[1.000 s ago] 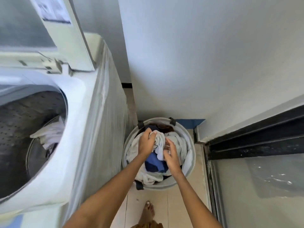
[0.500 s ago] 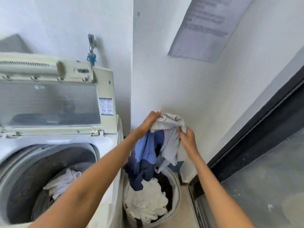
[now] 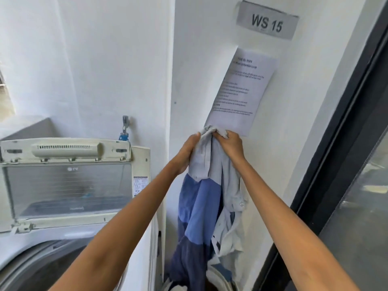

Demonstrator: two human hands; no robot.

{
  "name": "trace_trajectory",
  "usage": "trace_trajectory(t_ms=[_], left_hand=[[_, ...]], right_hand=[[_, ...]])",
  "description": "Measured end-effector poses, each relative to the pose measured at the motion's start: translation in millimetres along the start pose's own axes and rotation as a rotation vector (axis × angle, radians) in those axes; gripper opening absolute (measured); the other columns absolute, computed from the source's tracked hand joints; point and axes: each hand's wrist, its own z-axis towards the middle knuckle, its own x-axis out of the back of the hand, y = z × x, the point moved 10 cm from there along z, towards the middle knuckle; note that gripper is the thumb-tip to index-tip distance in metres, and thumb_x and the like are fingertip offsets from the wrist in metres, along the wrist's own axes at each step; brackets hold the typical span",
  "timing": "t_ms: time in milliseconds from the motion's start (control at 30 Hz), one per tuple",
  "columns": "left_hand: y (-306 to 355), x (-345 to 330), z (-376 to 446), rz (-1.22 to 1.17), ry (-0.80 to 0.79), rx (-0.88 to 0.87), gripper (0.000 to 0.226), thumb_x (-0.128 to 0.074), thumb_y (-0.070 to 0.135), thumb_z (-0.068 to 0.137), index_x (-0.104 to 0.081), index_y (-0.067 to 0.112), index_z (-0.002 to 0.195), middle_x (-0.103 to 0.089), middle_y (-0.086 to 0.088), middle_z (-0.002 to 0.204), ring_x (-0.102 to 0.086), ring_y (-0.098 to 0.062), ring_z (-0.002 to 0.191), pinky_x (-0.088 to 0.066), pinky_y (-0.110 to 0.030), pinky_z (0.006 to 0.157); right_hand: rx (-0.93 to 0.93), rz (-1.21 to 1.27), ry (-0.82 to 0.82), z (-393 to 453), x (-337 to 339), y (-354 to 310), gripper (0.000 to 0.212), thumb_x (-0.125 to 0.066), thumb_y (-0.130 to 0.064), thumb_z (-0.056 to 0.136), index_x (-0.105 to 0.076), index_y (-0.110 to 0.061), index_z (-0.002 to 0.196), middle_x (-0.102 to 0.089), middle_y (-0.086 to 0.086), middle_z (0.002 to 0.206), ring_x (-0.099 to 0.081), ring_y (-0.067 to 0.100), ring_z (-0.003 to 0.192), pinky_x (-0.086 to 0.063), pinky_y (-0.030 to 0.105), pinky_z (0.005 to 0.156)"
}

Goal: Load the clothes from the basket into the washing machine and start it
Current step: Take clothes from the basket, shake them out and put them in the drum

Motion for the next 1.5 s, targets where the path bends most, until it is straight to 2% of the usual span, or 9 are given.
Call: trace_trajectory(t_ms=[100, 333, 567, 767, 933, 1000, 1100, 1300, 1500], left_hand=[[5, 23, 13, 0.238, 0.298, 0.022, 0.021, -0.066, 0.030, 0.086, -0.060, 0.011, 0.092, -0.061, -0.007, 0.092, -0.057, -0.016, 0.082, -0.046, -0.026, 0.073], [21, 3, 29, 0.197, 0.438, -0.028, 0.006, -0.055, 0.013, 0.092, -0.057, 0.014, 0.086, -0.058, -0.003, 0.084, -0.053, -0.014, 0.077, -0.044, -0.027, 0.073], [4, 34, 17, 0.724, 0.284, 0.090, 0.053, -0.072, 0.037, 0.080, -0.042, 0.014, 0.118, -0.059, -0.004, 0.109, -0.056, -0.021, 0.098, -0.045, -0.036, 0.086], [15, 89, -7, 0.946, 0.589, 0.178, 0.014, -0.047, 0.016, 0.086, -0.054, 0.013, 0.098, -0.061, -0.016, 0.106, -0.057, -0.035, 0.101, -0.040, -0.036, 0.073], [16, 80, 0, 1.209, 0.514, 0.239, 0.048, -0.054, 0.016, 0.084, -0.042, 0.011, 0.130, -0.037, -0.016, 0.131, -0.037, -0.033, 0.124, -0.034, -0.043, 0.101], [25, 60, 1, 0.786, 0.489, 0.022, 0.043, -0.054, 0.007, 0.083, -0.046, 0.014, 0.125, -0.043, -0.016, 0.124, -0.048, -0.029, 0.115, -0.043, -0.035, 0.093], [15, 30, -5, 0.257, 0.330, 0.075, 0.033, -0.058, 0.032, 0.091, -0.042, 0.017, 0.116, -0.057, -0.011, 0.102, -0.054, -0.017, 0.075, -0.043, -0.025, 0.064], [-67, -1, -28, 0.656, -0.104, 0.368, 0.085, -0.082, 0.036, 0.070, -0.031, 0.012, 0.133, -0.052, -0.001, 0.121, -0.052, -0.017, 0.110, -0.047, -0.030, 0.089], [-115, 34, -43, 1.077, -0.064, 0.635, 0.063, -0.077, 0.037, 0.074, -0.051, 0.003, 0.122, -0.057, -0.011, 0.122, -0.056, -0.028, 0.111, -0.045, -0.034, 0.093]], right_hand=[[0.027, -0.017, -0.057, -4, 1, 7, 0.038, -0.064, -0.035, 0.086, -0.060, 0.002, 0.088, -0.066, 0.016, 0.086, -0.056, 0.017, 0.076, -0.040, 0.030, 0.064], [-0.254, -0.317, -0.433, -45, -14, 125, 0.061, -0.072, -0.039, 0.076, -0.051, -0.017, 0.129, -0.059, 0.007, 0.127, -0.057, 0.027, 0.114, -0.047, 0.038, 0.096], [-0.300, -0.499, -0.426, -27, 38, 124, 0.061, -0.079, -0.038, 0.072, -0.058, -0.006, 0.120, -0.061, 0.014, 0.124, -0.059, 0.029, 0.109, -0.048, 0.035, 0.089], [-0.292, -0.184, -0.478, 0, 29, 56, 0.036, -0.077, -0.020, 0.077, -0.060, -0.004, 0.104, -0.057, 0.009, 0.093, -0.056, 0.018, 0.083, -0.049, 0.028, 0.065], [-0.426, 0.258, -0.399, -4, -12, 22, 0.016, -0.061, -0.008, 0.088, -0.052, -0.017, 0.078, -0.053, 0.001, 0.072, -0.051, 0.009, 0.063, -0.048, 0.018, 0.045], [-0.511, 0.486, -0.328, -8, -32, 19, 0.020, -0.053, 0.000, 0.090, -0.053, -0.013, 0.074, -0.050, 0.007, 0.069, -0.051, 0.012, 0.056, -0.047, 0.016, 0.039], [-0.600, 0.663, -0.231, -13, -50, 23, 0.023, -0.046, 0.007, 0.089, -0.052, -0.008, 0.072, -0.049, 0.011, 0.067, -0.055, 0.014, 0.039, -0.046, 0.017, 0.035], [-0.703, 0.909, -0.039, -17, -40, 40, 0.020, -0.047, -0.002, 0.094, -0.051, -0.010, 0.076, -0.049, 0.012, 0.090, -0.049, 0.023, 0.067, -0.049, 0.024, 0.033], [-0.730, 0.974, 0.057, -13, -7, 55, 0.011, -0.048, -0.001, 0.093, -0.057, -0.004, 0.087, -0.049, 0.016, 0.104, -0.052, 0.033, 0.075, -0.053, 0.034, 0.038]])
